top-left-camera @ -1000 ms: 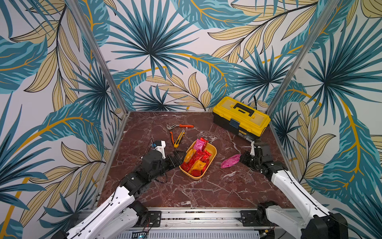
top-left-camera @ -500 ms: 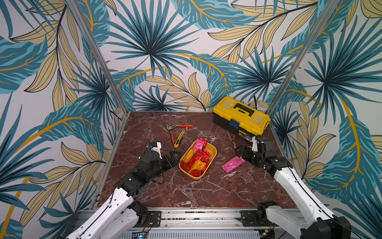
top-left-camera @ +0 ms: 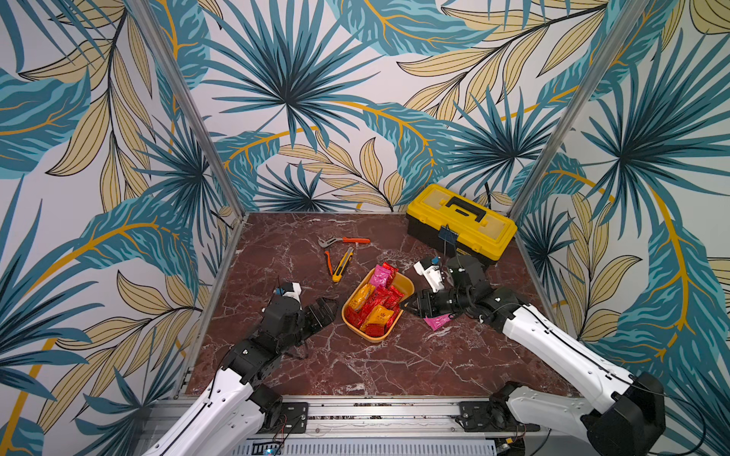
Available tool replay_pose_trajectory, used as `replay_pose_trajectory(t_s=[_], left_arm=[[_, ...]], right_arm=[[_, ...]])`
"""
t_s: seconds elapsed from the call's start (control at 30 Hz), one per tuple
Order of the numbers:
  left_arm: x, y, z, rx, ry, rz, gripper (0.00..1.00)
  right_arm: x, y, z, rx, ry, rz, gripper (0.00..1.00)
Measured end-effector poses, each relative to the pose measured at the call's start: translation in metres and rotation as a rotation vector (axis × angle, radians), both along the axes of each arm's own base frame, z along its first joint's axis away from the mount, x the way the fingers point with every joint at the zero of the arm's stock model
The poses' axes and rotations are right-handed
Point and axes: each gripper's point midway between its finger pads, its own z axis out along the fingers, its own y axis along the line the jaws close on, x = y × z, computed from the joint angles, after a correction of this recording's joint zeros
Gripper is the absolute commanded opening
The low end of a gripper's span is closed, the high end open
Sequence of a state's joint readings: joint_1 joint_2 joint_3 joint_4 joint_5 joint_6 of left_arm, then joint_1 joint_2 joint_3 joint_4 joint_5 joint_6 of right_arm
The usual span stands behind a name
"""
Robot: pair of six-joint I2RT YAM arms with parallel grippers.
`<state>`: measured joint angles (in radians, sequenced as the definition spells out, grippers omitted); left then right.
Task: Take the tea bags out of the storage box
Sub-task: Place the tea bag at the center of the board, then pick up the tea bag from the storage box.
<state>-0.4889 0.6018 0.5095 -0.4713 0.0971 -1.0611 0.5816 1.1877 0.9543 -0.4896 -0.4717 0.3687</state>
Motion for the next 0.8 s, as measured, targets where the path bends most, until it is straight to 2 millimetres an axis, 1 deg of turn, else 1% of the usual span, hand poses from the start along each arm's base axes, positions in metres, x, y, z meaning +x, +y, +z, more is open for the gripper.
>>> replay_pose_trajectory(t_s=[0.13, 0.23, 0.4, 0.57, 0.8], left_arm=[[-0.011, 0.006, -0.004, -0.012, 0.002, 0.011, 1.00], [-0.018, 0.011, -0.009, -0.021, 0.010, 0.021, 1.00], [-0.026, 0.016, -0.020, -0.019, 0.043, 0.034, 1.00], [-0.029, 0.018, -0.021, -0.021, 0.050, 0.038, 1.00], [-0.030, 0.018, -0.021, -0.022, 0.054, 0.039, 1.00]], right_arm=[[-0.006, 0.009, -0.018, -0.116, -0.024, 0.052, 0.39], [-0.010, 0.020, -0.034, -0.204, -0.041, 0.104, 0.38], [-0.011, 0.028, -0.059, -0.319, -0.054, 0.152, 0.38], [-0.008, 0.040, -0.068, -0.383, -0.086, 0.193, 0.37], [-0.004, 0.062, -0.073, -0.426, -0.119, 0.248, 0.36]])
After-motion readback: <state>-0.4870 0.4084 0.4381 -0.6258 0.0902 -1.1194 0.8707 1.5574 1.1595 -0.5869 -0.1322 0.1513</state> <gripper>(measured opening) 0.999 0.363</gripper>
